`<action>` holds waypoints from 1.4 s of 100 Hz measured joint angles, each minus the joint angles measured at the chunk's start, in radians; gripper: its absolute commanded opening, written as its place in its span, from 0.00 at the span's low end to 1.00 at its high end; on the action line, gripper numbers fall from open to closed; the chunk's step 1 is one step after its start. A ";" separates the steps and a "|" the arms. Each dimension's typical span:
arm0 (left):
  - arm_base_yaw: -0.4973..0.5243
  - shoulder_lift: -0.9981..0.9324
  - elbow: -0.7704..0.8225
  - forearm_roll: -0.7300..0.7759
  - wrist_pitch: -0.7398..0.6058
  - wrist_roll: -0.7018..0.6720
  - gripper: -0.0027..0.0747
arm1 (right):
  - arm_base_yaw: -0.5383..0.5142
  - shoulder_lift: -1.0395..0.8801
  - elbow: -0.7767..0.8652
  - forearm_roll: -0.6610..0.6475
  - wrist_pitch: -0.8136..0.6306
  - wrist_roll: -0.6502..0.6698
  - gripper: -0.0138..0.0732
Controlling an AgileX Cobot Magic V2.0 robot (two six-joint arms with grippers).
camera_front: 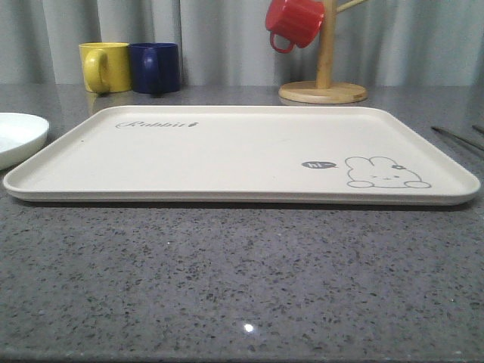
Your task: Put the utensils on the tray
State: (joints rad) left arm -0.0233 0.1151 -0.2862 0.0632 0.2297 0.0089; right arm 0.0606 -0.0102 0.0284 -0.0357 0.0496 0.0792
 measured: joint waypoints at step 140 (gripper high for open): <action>0.000 0.824 -0.529 -0.025 0.505 0.000 0.66 | 0.000 0.000 0.000 0.000 0.000 0.000 0.08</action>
State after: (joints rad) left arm -0.0233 0.9396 -0.8151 0.0384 0.7343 0.0089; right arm 0.0606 -0.0102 0.0284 -0.0357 0.0496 0.0792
